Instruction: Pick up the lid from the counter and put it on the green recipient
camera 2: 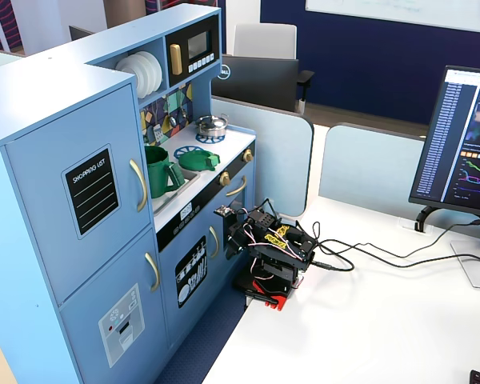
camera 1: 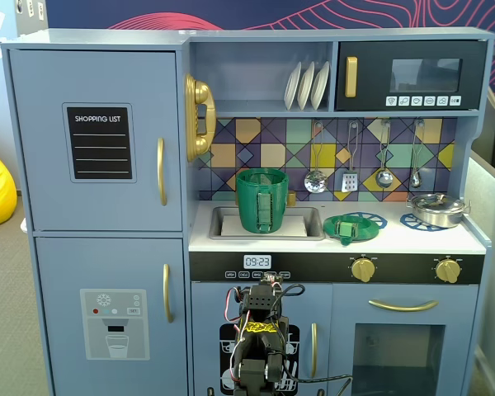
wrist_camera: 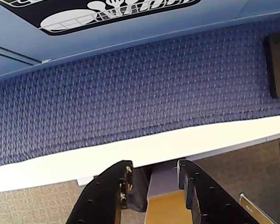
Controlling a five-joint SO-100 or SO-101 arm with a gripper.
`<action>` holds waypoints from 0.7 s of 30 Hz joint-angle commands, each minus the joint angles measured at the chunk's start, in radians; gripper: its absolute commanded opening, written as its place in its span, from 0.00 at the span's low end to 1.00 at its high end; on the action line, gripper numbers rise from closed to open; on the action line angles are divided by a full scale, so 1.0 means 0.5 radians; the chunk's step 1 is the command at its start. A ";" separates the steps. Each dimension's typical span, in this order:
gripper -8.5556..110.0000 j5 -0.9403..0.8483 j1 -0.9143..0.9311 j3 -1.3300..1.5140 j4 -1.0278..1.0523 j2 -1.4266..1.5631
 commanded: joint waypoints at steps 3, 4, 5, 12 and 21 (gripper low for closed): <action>0.07 -0.021 -0.046 -0.009 0.365 -0.018; 0.07 -0.018 -0.043 -0.009 0.365 -0.018; 0.07 0.000 -0.040 -0.006 0.365 -0.018; 0.07 -0.031 0.025 -0.015 0.288 -0.021; 0.07 -0.261 0.638 -1.285 -0.322 -0.730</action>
